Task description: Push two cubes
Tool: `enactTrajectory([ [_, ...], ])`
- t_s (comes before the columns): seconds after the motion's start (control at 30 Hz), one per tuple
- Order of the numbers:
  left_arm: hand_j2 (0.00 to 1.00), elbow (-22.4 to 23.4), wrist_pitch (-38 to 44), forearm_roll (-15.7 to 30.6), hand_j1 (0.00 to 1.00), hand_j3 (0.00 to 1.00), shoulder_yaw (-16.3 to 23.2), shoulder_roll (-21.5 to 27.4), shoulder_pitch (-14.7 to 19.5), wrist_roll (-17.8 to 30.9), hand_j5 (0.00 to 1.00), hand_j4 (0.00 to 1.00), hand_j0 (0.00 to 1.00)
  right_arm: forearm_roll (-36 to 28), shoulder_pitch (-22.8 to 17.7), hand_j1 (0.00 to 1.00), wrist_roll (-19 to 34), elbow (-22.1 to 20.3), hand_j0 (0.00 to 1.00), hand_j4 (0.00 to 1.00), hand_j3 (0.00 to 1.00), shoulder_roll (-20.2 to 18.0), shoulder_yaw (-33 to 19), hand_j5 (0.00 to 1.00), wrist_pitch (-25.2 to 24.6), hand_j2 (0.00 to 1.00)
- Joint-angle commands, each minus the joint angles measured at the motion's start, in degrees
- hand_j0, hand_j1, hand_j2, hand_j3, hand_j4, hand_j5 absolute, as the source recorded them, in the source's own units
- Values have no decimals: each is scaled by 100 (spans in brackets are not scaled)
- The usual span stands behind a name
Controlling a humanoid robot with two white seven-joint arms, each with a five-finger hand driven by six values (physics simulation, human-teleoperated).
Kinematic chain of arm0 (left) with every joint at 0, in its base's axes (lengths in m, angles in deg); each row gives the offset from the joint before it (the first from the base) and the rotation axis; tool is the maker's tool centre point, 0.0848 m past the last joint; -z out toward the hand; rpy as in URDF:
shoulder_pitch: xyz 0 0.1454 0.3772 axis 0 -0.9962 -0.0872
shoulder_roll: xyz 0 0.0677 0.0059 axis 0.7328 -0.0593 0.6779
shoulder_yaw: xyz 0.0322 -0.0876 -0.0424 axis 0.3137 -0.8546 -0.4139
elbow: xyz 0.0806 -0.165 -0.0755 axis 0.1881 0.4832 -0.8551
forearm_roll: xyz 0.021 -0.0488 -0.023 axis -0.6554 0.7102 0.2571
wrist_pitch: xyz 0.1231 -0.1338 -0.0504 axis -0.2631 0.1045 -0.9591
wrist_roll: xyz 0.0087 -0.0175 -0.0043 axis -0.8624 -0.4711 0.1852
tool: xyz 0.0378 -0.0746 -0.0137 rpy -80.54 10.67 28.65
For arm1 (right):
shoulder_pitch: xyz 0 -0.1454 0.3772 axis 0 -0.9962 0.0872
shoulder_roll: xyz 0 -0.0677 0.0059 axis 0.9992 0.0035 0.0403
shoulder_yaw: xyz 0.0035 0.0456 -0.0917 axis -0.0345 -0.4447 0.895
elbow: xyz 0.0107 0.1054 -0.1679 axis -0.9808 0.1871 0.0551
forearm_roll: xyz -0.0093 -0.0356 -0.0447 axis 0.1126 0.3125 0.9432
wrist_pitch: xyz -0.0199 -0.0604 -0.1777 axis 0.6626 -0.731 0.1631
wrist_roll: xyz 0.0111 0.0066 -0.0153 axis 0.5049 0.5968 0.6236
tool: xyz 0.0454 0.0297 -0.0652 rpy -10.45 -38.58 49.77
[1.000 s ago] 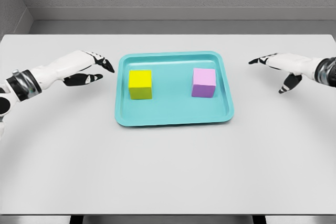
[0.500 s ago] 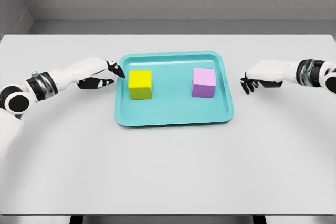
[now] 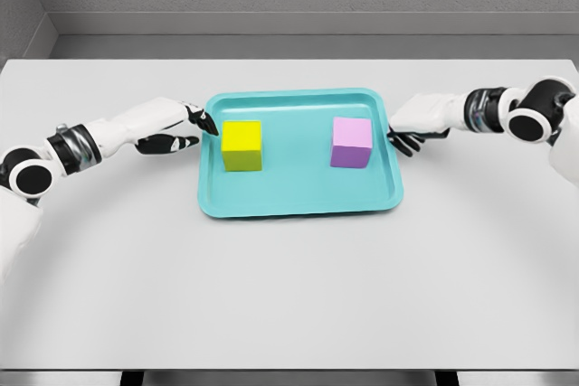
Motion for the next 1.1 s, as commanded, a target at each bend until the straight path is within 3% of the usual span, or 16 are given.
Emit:
enactTrajectory([
  [0.0,55,-107,14,55,55,55,-3,38,-9,-3,55,55,55,-5,0,12,0,95,12,12,12,47,58,12,-6,12],
  [0.43,55,-458,14,73,55,55,-3,170,-158,-12,55,55,55,-5,123,12,0,104,12,12,12,214,164,12,-6,12],
  [0.7,54,-450,14,11,54,54,216,153,-141,-3,54,54,54,-14,185,12,0,104,12,12,12,363,305,12,-23,12],
  [1.07,54,-467,14,90,54,54,199,179,-150,-12,54,54,54,-22,211,12,0,86,12,12,12,539,375,12,-23,12],
])
